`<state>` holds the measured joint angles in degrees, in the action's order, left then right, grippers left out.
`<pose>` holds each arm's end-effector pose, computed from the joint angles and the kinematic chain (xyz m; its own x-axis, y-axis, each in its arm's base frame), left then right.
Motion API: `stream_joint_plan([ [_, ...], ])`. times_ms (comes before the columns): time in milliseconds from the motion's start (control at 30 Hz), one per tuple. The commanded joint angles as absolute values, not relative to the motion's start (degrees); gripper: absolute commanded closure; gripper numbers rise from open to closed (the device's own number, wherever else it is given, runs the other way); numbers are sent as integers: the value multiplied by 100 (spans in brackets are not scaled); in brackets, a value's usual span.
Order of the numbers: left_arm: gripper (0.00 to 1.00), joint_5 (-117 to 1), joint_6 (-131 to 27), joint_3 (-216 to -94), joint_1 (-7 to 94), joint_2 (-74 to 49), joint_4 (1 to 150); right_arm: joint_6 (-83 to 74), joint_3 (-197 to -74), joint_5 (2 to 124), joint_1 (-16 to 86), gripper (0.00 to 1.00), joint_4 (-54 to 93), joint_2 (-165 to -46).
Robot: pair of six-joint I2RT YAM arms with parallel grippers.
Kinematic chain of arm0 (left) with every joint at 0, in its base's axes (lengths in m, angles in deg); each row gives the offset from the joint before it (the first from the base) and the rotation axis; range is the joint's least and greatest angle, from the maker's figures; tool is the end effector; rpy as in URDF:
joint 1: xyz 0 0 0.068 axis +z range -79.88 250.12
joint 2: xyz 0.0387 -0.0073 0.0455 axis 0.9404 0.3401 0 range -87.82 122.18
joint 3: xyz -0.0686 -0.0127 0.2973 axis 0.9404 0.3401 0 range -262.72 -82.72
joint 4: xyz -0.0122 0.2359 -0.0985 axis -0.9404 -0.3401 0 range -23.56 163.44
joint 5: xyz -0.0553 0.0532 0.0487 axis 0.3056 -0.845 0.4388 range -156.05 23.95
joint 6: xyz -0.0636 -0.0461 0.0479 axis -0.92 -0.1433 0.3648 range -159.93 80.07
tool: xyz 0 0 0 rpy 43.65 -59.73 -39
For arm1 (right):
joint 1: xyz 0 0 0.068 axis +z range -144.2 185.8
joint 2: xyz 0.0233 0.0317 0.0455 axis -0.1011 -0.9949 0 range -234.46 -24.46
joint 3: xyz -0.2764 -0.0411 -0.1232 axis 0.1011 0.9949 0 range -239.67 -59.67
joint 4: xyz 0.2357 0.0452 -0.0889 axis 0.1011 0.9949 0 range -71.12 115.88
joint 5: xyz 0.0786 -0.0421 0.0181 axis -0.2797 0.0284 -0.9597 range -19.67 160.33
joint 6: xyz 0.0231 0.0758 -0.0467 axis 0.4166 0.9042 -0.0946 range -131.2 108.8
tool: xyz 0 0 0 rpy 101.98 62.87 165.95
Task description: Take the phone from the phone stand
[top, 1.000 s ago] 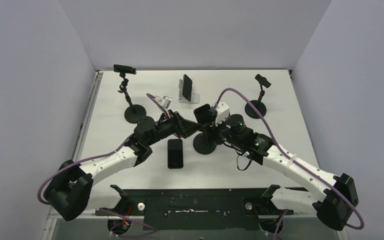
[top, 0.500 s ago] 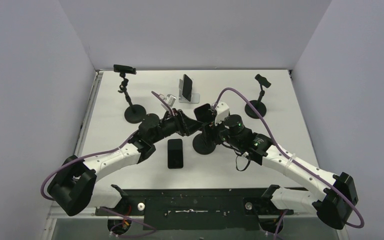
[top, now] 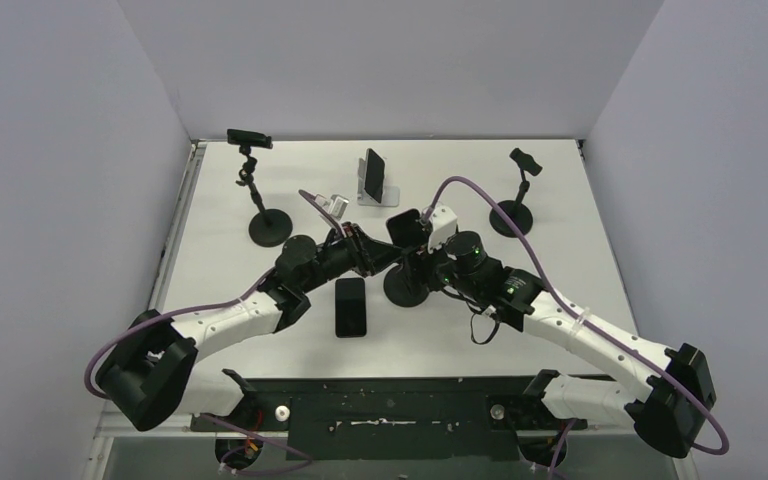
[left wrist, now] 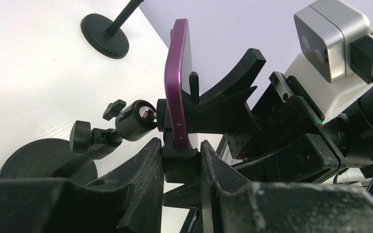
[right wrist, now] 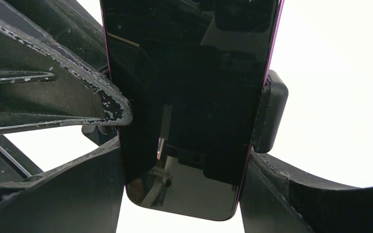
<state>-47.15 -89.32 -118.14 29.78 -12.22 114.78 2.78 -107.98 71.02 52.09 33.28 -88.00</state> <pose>0.2261 -0.2272 0.2963 -0.6421 -0.3970 -0.6559 0.5711 0.3231 -0.7546 0.1874 0.1944 0.2975 -0.5043 -0.1780 -0.8450 -0.6117 0.7643 0.2042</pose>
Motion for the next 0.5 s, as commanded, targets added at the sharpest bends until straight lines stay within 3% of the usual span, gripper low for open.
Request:
stream_joint_plan([
  [0,100,-4763,-9223,-11398,3017,-1286,12765,651,-10685,7529,5002,100,2907,-8695],
  [267,100,-4472,-10268,-10970,3251,-519,14917,1138,-10089,6109,4304,100,2204,-8360],
  [467,100,-4274,-10452,-11009,3259,-254,15604,1279,-9920,5553,4186,100,1942,-8293],
])
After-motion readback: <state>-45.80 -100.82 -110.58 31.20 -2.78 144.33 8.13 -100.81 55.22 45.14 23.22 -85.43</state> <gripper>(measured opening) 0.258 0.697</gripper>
